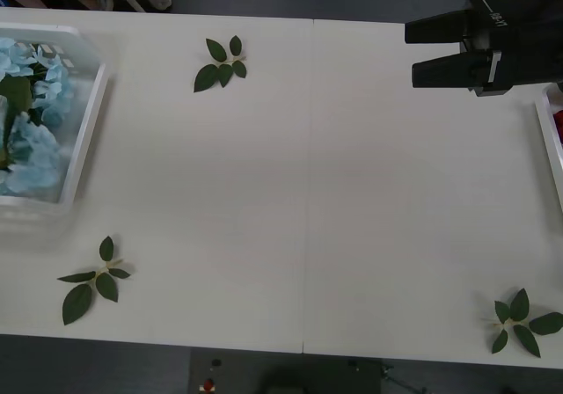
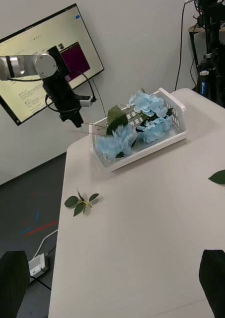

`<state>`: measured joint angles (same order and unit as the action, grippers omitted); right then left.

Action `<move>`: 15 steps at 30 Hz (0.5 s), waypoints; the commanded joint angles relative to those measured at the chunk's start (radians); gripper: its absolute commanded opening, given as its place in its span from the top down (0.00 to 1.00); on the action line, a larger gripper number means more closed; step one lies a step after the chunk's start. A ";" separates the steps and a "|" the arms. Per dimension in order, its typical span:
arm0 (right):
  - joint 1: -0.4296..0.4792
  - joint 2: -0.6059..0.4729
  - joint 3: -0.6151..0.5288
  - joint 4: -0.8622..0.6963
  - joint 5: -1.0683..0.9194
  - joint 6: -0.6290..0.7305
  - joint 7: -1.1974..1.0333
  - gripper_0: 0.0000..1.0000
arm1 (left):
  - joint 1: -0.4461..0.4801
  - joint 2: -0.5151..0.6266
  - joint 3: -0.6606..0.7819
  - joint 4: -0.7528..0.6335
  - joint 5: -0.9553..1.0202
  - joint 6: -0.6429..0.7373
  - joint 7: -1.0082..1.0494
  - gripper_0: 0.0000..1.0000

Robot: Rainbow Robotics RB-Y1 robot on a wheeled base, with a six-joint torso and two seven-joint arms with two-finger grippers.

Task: Put the red flowers into the right box and the blue flowers into the left box

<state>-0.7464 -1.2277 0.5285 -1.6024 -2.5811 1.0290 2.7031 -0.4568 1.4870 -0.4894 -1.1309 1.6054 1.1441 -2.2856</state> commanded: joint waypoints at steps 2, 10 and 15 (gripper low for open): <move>-0.007 -0.026 -0.027 -0.013 -0.030 0.014 0.002 0.00 | -0.022 0.022 -0.001 -0.006 -0.012 -0.017 -0.025 0.66; 0.004 -0.026 -0.027 -0.013 -0.037 0.029 0.002 0.00 | -0.034 0.032 0.003 -0.006 0.054 -0.020 -0.069 0.50; 0.012 -0.018 -0.027 -0.011 -0.039 0.029 0.002 0.00 | -0.052 0.075 0.074 -0.004 0.242 0.019 -0.179 0.49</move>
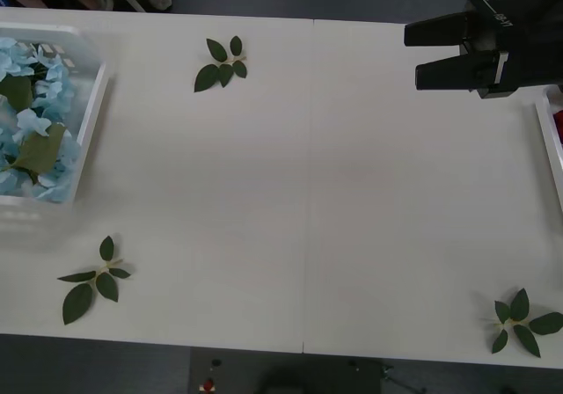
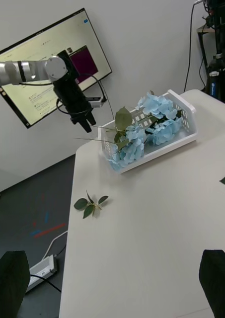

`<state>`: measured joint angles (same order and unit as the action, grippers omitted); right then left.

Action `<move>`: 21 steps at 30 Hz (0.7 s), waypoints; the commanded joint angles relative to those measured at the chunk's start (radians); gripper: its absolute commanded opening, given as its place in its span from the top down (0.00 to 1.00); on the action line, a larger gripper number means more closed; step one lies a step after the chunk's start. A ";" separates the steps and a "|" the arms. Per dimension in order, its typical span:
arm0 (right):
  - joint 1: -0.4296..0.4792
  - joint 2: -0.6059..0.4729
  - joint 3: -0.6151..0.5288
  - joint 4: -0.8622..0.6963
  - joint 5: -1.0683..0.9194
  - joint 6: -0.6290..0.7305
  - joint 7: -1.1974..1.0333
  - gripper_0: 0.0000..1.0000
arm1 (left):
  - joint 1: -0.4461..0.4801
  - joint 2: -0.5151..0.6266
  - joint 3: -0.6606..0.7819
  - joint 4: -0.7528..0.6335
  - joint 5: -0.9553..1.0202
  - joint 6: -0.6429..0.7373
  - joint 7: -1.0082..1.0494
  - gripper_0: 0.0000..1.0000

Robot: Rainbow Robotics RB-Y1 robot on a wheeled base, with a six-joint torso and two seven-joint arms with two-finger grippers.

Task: Put the red flowers into the right box and the blue flowers into the left box

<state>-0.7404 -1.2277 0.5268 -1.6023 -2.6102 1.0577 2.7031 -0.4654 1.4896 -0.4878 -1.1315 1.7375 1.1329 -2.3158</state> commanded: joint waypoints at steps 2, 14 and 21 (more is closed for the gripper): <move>0.006 -0.018 -0.025 -0.011 -0.010 0.001 0.002 0.00 | -0.044 0.097 0.110 -0.002 0.218 0.076 -0.198 0.48; 0.006 -0.018 -0.025 -0.011 -0.010 0.001 0.002 0.00 | 0.025 -0.134 0.330 -0.271 0.453 0.091 -0.292 0.00; 0.006 -0.018 -0.025 -0.011 -0.010 0.001 0.002 0.04 | 0.314 -0.279 0.339 -0.731 0.413 -0.466 -0.269 0.00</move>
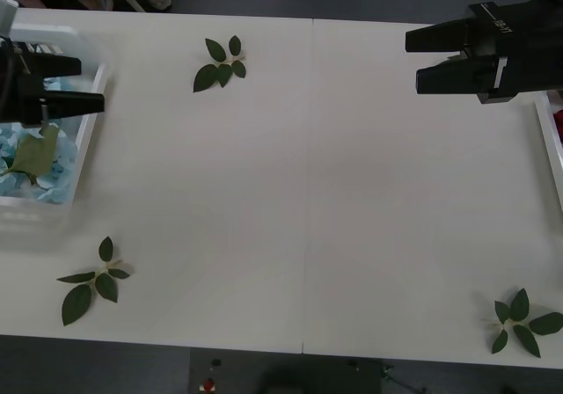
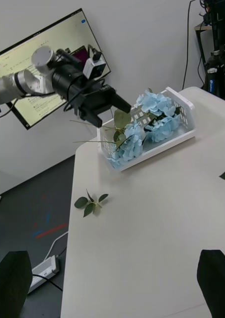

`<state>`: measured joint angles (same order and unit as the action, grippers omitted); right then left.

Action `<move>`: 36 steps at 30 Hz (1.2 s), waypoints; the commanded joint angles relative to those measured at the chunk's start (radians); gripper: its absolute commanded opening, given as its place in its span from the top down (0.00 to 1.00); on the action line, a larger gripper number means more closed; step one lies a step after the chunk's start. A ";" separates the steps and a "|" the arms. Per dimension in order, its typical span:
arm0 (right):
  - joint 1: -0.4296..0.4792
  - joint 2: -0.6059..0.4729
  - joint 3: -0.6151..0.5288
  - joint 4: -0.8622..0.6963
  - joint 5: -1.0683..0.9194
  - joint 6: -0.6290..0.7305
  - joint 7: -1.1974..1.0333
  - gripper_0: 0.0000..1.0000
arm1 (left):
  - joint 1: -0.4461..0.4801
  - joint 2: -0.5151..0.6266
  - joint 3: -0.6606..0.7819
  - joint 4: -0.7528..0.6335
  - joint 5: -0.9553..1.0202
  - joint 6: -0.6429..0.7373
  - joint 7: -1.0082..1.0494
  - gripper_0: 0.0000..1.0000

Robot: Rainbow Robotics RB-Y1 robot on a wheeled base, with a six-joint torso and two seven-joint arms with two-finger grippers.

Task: Put the red flowers into the right box and the blue flowers into the left box

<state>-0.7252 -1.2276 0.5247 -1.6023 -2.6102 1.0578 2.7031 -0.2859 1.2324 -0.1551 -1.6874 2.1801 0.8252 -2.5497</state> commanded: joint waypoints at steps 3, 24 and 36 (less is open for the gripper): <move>-0.010 -0.018 -0.023 -0.011 -0.010 0.001 0.002 0.04 | 0.171 -0.030 0.005 -0.324 -0.072 -0.255 0.040 0.00; -0.010 -0.018 -0.023 -0.011 -0.010 0.001 0.002 0.01 | 0.113 0.050 -0.081 -0.541 -0.241 -0.248 0.240 0.00; -0.010 -0.018 -0.023 -0.011 -0.010 0.001 0.002 0.01 | 0.076 0.027 -0.083 -0.543 -0.227 -0.253 0.241 0.00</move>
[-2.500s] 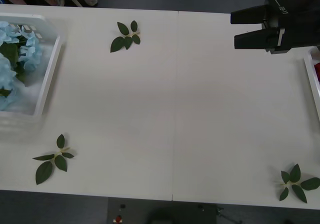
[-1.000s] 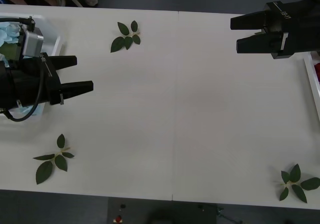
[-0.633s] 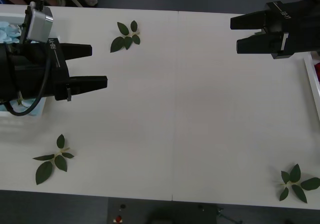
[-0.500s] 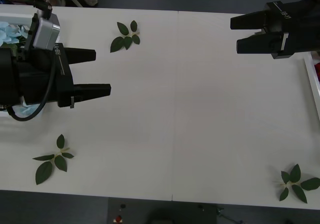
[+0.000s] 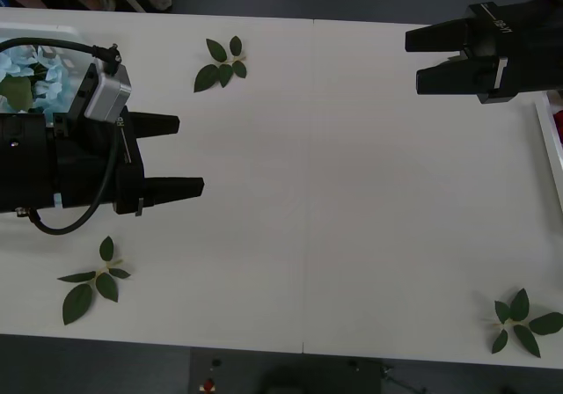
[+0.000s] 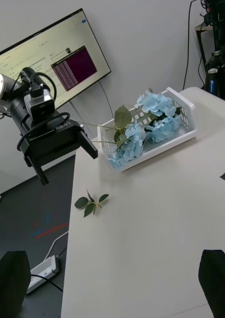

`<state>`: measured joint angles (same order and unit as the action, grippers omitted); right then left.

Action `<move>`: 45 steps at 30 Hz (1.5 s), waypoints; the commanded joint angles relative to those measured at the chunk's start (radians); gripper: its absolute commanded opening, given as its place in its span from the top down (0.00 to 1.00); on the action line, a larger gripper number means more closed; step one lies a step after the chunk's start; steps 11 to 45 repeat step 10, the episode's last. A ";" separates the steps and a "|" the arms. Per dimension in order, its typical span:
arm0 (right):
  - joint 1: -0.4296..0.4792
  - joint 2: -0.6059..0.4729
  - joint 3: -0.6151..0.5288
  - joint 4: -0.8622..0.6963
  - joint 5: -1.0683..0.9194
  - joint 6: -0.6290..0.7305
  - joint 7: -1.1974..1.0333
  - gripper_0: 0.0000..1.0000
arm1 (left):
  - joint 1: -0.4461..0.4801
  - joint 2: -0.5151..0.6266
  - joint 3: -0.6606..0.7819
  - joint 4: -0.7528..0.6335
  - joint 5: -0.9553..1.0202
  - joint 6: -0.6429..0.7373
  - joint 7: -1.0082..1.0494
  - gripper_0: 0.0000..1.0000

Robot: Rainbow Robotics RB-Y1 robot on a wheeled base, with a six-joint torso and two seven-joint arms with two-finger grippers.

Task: Put the red flowers into the right box and the blue flowers into the left box

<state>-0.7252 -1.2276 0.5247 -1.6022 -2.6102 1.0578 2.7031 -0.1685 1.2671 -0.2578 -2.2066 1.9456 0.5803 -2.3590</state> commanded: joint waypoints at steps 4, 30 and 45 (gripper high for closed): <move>-0.010 -0.018 -0.023 -0.012 -0.010 0.001 0.002 0.01 | -0.042 -0.008 0.020 -0.024 0.007 -0.008 0.050 0.00; -0.010 -0.018 -0.023 -0.012 -0.010 0.001 0.002 0.01 | -0.042 -0.008 0.020 -0.024 0.007 -0.008 0.050 0.00; -0.010 -0.018 -0.023 -0.012 -0.010 0.001 0.002 0.01 | -0.042 -0.008 0.020 -0.024 0.007 -0.008 0.050 0.00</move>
